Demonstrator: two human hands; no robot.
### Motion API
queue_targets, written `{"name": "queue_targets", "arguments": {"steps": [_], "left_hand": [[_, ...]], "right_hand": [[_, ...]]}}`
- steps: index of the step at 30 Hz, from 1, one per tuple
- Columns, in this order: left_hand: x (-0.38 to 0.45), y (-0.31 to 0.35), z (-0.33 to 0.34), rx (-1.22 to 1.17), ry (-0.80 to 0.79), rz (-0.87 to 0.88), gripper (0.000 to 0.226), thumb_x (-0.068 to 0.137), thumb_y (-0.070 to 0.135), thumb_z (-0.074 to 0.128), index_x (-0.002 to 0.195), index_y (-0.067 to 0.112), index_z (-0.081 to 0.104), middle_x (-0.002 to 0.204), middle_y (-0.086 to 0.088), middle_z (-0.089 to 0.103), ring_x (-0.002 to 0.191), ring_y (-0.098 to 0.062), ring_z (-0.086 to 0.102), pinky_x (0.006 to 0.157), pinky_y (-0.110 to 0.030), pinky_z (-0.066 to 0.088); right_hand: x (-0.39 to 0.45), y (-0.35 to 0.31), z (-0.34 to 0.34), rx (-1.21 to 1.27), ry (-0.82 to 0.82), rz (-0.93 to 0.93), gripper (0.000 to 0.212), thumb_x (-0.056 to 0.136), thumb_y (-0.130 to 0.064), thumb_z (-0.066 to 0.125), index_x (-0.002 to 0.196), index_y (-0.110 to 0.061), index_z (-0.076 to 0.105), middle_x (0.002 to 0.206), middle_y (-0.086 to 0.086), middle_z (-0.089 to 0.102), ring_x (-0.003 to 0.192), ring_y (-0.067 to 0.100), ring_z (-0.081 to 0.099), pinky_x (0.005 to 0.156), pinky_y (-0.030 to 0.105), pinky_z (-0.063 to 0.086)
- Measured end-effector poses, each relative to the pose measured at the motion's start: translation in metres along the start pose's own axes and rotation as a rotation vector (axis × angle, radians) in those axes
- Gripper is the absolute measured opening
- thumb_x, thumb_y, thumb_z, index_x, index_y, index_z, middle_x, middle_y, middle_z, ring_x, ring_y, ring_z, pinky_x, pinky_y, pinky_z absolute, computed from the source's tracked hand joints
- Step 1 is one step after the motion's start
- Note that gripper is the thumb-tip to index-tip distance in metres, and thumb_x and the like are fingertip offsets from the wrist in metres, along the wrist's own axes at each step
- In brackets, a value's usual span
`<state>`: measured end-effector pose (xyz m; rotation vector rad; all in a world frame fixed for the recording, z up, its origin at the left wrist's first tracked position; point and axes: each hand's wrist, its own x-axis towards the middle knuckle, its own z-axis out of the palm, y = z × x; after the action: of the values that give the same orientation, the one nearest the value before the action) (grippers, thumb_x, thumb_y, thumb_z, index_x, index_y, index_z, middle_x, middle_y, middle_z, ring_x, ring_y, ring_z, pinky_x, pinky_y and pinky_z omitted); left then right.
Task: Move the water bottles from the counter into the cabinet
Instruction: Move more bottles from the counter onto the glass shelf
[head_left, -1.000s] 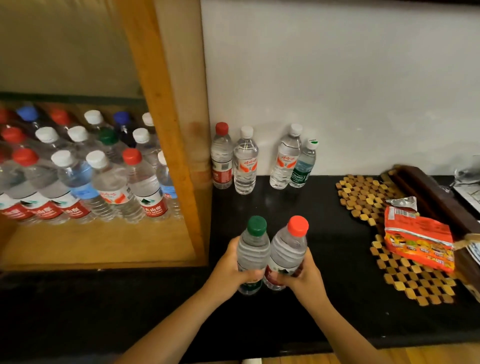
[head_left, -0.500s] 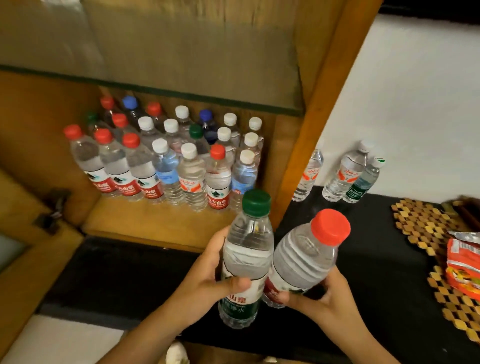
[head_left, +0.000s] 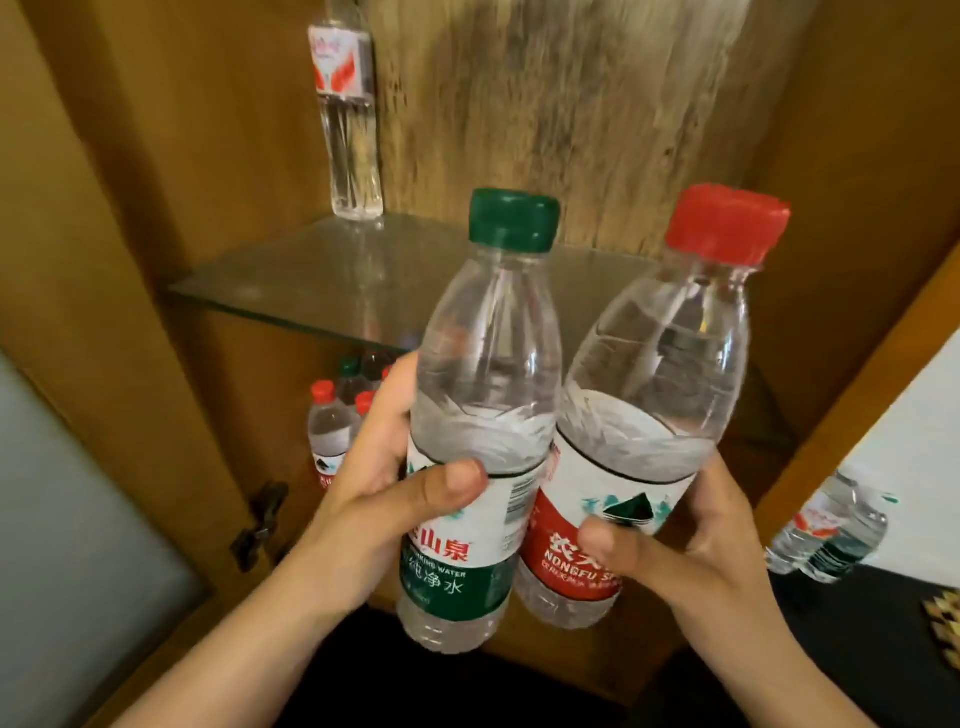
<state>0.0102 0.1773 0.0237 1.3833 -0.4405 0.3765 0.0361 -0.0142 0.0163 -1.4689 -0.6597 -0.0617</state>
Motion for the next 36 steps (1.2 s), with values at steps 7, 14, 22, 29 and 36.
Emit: {"name": "queue_targets", "arguments": {"steps": [7, 14, 22, 29, 36], "left_hand": [[0.061, 0.047, -0.023, -0.091, -0.050, 0.163, 0.057, 0.070, 0.036, 0.072, 0.121, 0.019, 0.052, 0.110, -0.002, 0.068, 0.101, -0.021, 0.066, 0.078, -0.026, 0.053], [0.140, 0.070, -0.044, -0.009, 0.043, 0.267, 0.042, 0.075, 0.017, 0.064, 0.114, 0.014, 0.050, 0.098, 0.002, 0.072, 0.091, -0.015, 0.069, 0.069, -0.022, 0.053], [0.229, 0.051, -0.080, 0.149, 0.132, 0.143, 0.057, 0.078, 0.017, 0.069, 0.129, 0.015, 0.044, 0.109, 0.005, 0.065, 0.088, -0.003, 0.068, 0.067, -0.014, 0.052], [0.256, 0.004, -0.108, 0.208, 0.162, 0.005, 0.060, 0.082, 0.015, 0.066, 0.134, 0.017, 0.035, 0.101, 0.011, 0.061, 0.078, 0.002, 0.067, 0.059, -0.011, 0.051], [0.263, -0.009, -0.120, 0.255, 0.148, -0.043, 0.062, 0.083, 0.020, 0.065, 0.135, 0.022, 0.031, 0.101, 0.017, 0.057, 0.084, 0.004, 0.059, 0.059, -0.006, 0.049]], "right_hand": [[0.064, -0.039, 0.022, 0.002, 0.003, -0.101, 0.050, 0.049, -0.039, 0.076, 0.095, -0.051, 0.061, 0.100, -0.022, 0.070, 0.091, -0.001, 0.066, 0.063, 0.008, 0.050], [0.152, -0.066, 0.033, -0.038, 0.099, -0.196, 0.061, 0.052, -0.029, 0.084, 0.108, -0.026, 0.058, 0.099, -0.015, 0.071, 0.089, 0.004, 0.068, 0.065, 0.014, 0.052], [0.254, -0.049, 0.036, -0.134, 0.233, -0.044, 0.058, 0.065, -0.010, 0.080, 0.115, -0.017, 0.051, 0.100, -0.007, 0.066, 0.087, 0.006, 0.064, 0.074, 0.025, 0.053], [0.289, -0.011, 0.036, -0.170, 0.202, 0.108, 0.050, 0.067, -0.005, 0.078, 0.106, -0.019, 0.049, 0.088, -0.012, 0.061, 0.080, 0.004, 0.059, 0.064, 0.020, 0.047], [0.301, 0.012, 0.039, -0.189, 0.198, 0.212, 0.055, 0.067, -0.009, 0.080, 0.112, -0.019, 0.048, 0.089, -0.013, 0.060, 0.082, 0.007, 0.059, 0.070, 0.029, 0.050]]}}
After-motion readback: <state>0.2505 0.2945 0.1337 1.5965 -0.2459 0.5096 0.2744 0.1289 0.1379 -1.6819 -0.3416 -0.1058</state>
